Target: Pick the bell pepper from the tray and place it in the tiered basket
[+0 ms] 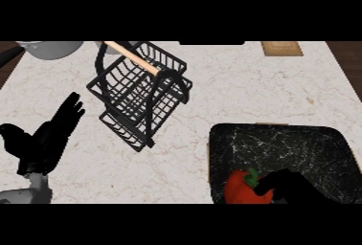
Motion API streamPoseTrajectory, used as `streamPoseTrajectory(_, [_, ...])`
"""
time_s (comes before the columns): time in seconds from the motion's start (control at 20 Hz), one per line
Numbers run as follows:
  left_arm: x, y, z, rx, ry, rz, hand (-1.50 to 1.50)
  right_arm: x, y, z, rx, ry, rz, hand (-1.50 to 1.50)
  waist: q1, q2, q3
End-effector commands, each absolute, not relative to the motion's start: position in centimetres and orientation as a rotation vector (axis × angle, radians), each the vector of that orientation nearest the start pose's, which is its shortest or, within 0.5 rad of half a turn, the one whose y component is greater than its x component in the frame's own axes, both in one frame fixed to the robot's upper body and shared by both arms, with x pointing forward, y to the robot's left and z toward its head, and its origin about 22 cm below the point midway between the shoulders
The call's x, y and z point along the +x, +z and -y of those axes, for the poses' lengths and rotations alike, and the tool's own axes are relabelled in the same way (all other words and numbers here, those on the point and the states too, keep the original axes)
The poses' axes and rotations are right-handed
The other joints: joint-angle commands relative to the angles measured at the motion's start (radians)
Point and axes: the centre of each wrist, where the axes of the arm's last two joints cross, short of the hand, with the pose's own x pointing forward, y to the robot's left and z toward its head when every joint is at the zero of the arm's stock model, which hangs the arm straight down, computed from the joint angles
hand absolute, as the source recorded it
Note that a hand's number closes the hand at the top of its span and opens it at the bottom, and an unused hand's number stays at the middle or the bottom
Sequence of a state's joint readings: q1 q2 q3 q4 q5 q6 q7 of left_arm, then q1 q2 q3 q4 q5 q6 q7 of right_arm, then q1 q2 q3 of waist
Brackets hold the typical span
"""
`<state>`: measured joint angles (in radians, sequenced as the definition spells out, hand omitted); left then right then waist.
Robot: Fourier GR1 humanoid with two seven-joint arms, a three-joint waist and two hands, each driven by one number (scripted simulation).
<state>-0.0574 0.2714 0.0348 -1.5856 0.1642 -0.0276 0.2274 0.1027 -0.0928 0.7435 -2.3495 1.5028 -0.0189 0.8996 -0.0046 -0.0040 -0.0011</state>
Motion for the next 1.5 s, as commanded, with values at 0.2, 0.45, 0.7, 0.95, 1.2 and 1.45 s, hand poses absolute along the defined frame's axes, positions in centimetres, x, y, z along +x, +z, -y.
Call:
streamPoseTrajectory(0.2, [24.9, 3.3, -27.7, 0.059, -0.108, 1.426, 0.00, 12.7, 19.6, 7.6, -1.063, 0.529, 1.639, 1.50, 0.026, 0.005, -0.001])
streamPoseTrajectory(0.45, [25.7, 3.0, -28.3, 0.068, -0.106, 1.419, 0.00, 16.5, 21.0, 5.1, -1.052, 0.541, 1.632, 1.50, 0.025, 0.005, -0.001])
streamPoseTrajectory(0.7, [26.4, 3.6, -26.9, 0.037, -0.135, 1.426, 0.00, 21.3, 21.5, 2.2, -1.045, 0.521, 1.593, 1.50, 0.049, 0.008, -0.002])
streamPoseTrajectory(0.95, [26.4, 4.0, -27.4, 0.034, -0.131, 1.414, 0.00, 24.1, 22.1, -0.3, -1.033, 0.531, 1.568, 1.50, 0.050, 0.006, -0.001])
streamPoseTrajectory(1.2, [27.5, 3.8, -26.7, 0.045, -0.123, 1.429, 0.00, 27.0, 22.6, -1.4, -1.009, 0.531, 1.499, 1.50, 0.050, 0.009, -0.001])
streamPoseTrajectory(1.45, [26.5, 4.7, -28.1, 0.044, -0.144, 1.428, 0.00, 29.0, 22.5, -2.8, -1.012, 0.529, 1.460, 1.50, 0.069, 0.006, -0.001])
